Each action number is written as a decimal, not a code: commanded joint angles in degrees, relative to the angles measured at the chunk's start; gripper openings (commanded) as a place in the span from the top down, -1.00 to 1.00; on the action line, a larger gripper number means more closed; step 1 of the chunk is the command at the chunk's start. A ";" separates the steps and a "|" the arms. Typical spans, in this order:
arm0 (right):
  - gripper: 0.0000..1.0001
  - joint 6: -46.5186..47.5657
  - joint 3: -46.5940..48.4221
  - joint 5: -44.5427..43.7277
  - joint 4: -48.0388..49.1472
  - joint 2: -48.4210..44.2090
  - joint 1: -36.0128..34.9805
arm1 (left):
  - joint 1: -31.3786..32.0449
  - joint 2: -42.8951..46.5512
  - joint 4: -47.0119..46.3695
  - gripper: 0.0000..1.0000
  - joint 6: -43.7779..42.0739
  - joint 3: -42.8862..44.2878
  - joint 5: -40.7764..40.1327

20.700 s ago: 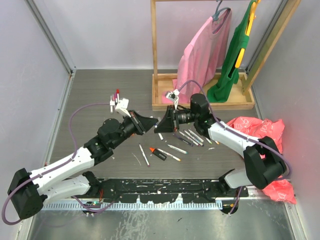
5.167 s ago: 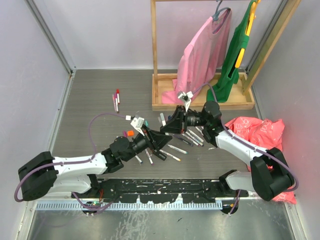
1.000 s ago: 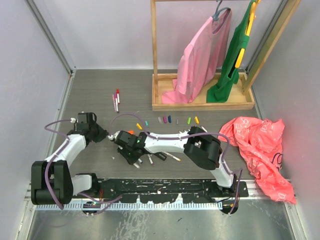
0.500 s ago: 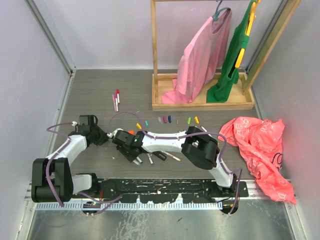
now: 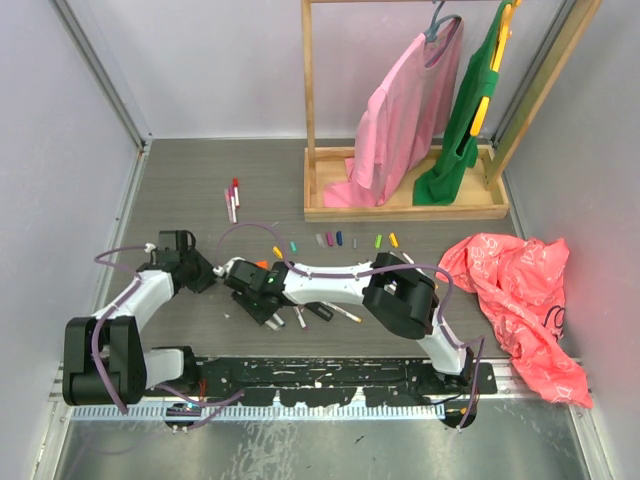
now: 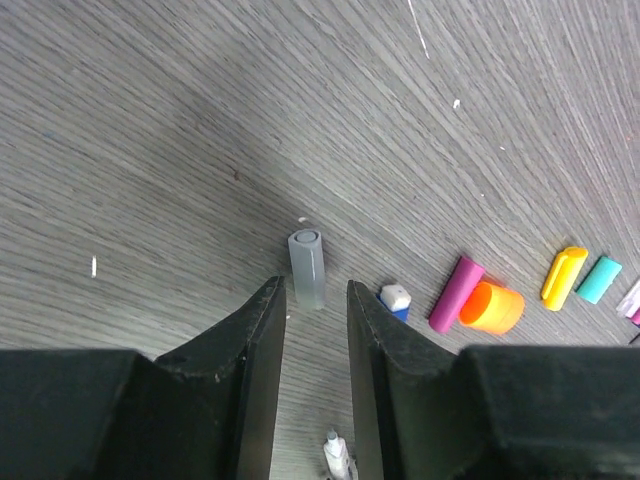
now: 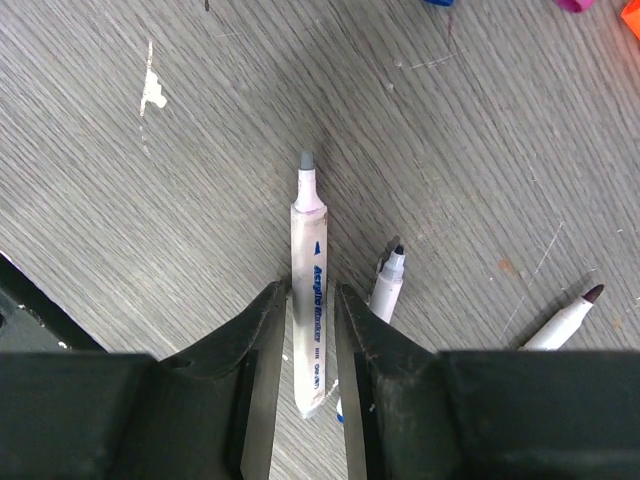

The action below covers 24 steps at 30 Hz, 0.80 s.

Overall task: Open the pen caps
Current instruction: Place the pen at the center of the board, then pick up the pen from the center of the board.

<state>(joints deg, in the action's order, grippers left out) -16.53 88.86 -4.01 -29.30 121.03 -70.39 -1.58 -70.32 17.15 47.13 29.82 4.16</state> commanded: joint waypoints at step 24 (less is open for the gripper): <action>0.33 32.34 6.06 34.23 -13.52 -20.47 9.66 | -0.26 7.13 -18.51 -0.73 -8.80 4.95 9.30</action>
<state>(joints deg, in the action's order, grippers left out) 3.20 94.19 13.58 -37.06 106.54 -66.57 -1.61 -57.10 10.24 42.28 30.06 10.94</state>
